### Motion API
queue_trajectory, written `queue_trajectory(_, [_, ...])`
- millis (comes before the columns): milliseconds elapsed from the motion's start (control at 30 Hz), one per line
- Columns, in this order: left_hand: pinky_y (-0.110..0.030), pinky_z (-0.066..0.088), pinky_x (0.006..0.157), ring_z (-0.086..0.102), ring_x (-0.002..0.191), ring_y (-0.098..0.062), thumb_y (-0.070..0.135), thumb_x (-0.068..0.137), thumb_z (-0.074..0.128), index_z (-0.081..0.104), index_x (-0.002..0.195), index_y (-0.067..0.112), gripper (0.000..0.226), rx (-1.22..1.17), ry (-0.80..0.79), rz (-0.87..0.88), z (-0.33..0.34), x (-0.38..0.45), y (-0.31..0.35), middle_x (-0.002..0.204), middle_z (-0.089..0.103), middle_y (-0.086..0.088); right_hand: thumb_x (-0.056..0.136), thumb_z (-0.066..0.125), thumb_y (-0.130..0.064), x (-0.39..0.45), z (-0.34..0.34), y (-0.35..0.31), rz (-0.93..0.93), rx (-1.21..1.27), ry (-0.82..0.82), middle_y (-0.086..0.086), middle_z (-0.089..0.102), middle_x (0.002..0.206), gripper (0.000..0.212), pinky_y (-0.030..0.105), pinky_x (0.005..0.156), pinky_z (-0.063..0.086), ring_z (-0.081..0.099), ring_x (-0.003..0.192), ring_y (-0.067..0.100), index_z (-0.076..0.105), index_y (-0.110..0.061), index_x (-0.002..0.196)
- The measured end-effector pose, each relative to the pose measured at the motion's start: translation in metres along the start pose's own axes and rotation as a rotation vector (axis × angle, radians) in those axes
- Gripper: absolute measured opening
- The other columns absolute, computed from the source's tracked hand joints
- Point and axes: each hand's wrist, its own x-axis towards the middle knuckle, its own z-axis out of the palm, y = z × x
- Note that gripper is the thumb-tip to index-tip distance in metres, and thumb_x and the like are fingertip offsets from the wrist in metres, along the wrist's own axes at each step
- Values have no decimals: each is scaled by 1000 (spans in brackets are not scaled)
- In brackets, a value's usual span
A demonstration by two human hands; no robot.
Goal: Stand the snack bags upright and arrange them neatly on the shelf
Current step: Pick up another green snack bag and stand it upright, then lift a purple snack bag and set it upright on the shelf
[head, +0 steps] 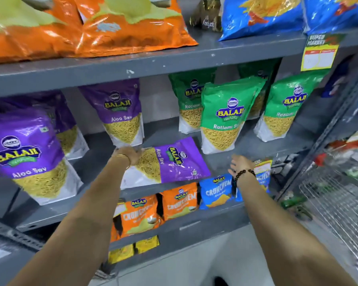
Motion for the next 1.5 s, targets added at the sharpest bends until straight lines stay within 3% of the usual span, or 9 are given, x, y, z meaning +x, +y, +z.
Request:
queue_trajectory(67, [-43, 33, 112, 42, 132, -34, 49, 95, 20, 47, 135, 16, 58, 4, 35, 24, -3, -10, -1, 145, 44, -15, 96, 35, -22, -22, 13, 20, 101, -15, -99, 9, 48, 77, 24, 31, 64, 44, 50, 69, 21, 48, -15, 77])
queue_trajectory(167, [-44, 36, 109, 45, 129, -34, 57, 91, 23, 47, 134, 16, 64, -19, 46, 14, -5, -22, -1, 143, 46, -15, 97, 33, -26, -45, 33, 46, 171, -165, -197, 10, 50, 99, 31, 40, 93, 42, 52, 85, 27, 56, -10, 111])
queue_trajectory(400, [-36, 39, 102, 48, 127, -31, 62, 84, 46, 50, 133, 12, 70, -392, -12, -19, 12, -38, -21, 141, 48, -16, 97, 42, -18, -74, 85, 71, 186, -165, -330, 13, 45, 101, 14, 44, 111, 32, 46, 78, 24, 48, -11, 87])
queue_trajectory(567, [-36, 37, 108, 43, 131, -29, 54, 83, 56, 48, 134, 11, 67, -645, -48, -5, 18, -39, -25, 145, 44, -13, 95, 47, -24, -75, 108, 83, 240, -185, -329, 11, 49, 56, 11, 36, 66, 48, 51, 29, 17, 46, -14, 97])
queue_trajectory(667, [-35, 37, 104, 48, 127, -28, 45, 82, 63, 52, 130, 10, 60, -808, -60, 7, 17, -37, -30, 140, 50, -13, 92, 55, -24, -69, 114, 89, 253, -113, -322, 12, 56, 62, 16, 40, 80, 53, 59, 49, 22, 47, -11, 89])
queue_trajectory(833, [-32, 39, 90, 53, 113, -26, 45, 78, 68, 54, 125, 5, 63, -941, -103, -66, 20, -43, -43, 126, 55, -8, 87, 62, -25, -65, 119, 86, 136, -87, -402, 9, 62, 102, 23, 35, 68, 52, 60, 61, 15, 55, -10, 103])
queue_trajectory(933, [-39, 51, 87, 64, 97, -28, 33, 78, 72, 61, 109, 3, 44, -1127, -257, -10, 16, -55, -54, 114, 66, -16, 90, 57, -23, -64, 123, 72, 30, 2, -548, 7, 71, 89, 20, 37, 74, 55, 68, 68, 18, 57, -8, 103])
queue_trajectory(1067, [-22, 59, 69, 71, 81, -9, 21, 79, 71, 63, 105, 17, 27, -1101, -403, 194, 4, -74, -69, 90, 76, 6, 92, 51, -16, -73, 124, 38, -26, 9, -803, 8, 71, 96, 22, 39, 86, 54, 68, 86, 21, 54, -6, 112])
queue_trajectory(1500, [-16, 56, 65, 68, 97, -1, 30, 73, 74, 69, 96, 44, 28, -1013, -360, 495, -55, -130, -82, 100, 75, 17, 37, 94, -26, -120, 126, -31, -122, -45, -1196, 2, 77, 91, 63, 30, 73, 60, 73, 83, 14, 71, -13, 94])
